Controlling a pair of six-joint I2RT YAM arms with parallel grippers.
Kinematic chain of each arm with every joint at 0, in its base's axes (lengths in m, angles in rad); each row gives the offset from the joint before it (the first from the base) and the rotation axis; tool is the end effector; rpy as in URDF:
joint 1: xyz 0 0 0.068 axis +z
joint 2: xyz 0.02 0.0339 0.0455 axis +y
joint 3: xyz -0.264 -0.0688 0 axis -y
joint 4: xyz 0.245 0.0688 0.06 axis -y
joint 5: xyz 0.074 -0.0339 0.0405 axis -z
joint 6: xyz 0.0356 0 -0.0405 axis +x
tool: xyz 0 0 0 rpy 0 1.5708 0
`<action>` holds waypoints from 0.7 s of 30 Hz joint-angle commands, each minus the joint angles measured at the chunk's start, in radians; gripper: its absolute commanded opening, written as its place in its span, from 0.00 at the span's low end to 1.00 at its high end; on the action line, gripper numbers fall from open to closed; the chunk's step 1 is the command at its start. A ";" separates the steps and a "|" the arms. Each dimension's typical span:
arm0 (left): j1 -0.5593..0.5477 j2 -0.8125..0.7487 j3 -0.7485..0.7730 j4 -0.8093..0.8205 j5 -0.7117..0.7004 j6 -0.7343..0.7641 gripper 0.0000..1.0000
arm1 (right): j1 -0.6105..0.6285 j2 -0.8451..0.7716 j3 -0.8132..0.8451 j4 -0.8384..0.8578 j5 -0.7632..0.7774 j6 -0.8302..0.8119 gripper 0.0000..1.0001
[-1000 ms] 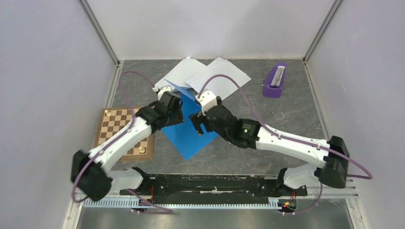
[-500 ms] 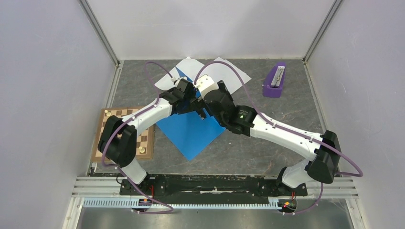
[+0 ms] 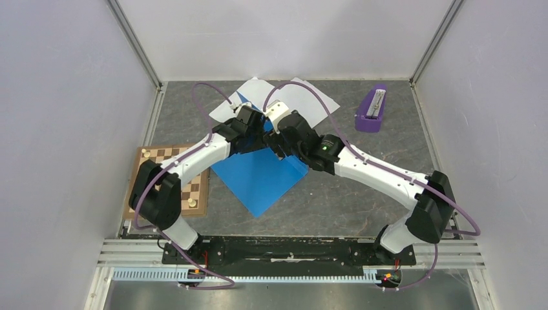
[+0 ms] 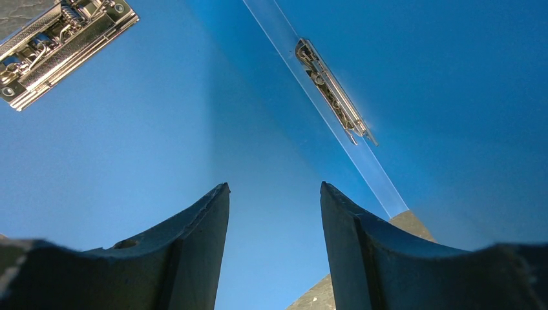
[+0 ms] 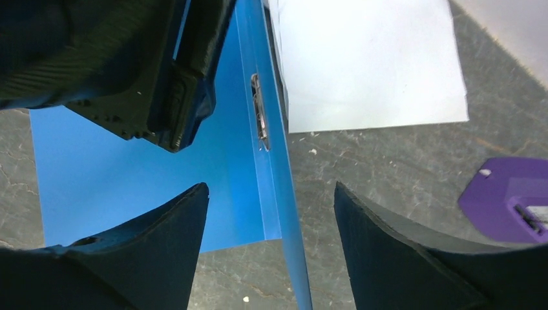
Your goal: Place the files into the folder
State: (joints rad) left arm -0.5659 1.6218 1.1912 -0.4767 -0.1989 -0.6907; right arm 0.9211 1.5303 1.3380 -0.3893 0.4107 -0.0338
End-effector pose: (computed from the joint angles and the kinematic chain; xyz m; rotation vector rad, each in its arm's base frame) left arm 0.2977 -0.1808 0.2436 -0.2393 2.4658 -0.3014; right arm 0.2233 0.2704 0.3308 -0.7507 1.9612 0.0905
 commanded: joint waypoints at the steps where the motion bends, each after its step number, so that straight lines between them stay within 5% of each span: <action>1: 0.002 -0.065 -0.004 0.003 0.001 0.019 0.60 | -0.034 -0.001 0.023 -0.034 -0.073 0.033 0.67; 5: 0.003 -0.103 -0.028 -0.002 0.010 0.026 0.60 | -0.060 -0.020 0.023 -0.087 -0.121 0.091 0.25; 8: 0.000 -0.155 -0.053 -0.003 0.037 0.027 0.60 | -0.071 -0.066 0.006 -0.150 -0.179 0.169 0.04; 21: -0.151 -0.103 -0.071 0.065 0.117 -0.034 0.58 | -0.074 -0.583 -0.552 -0.068 -0.394 0.625 0.00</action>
State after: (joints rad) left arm -0.6605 1.4639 1.1072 -0.4599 -0.1112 -0.6918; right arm 0.8486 1.0416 0.8768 -0.4622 0.0998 0.4210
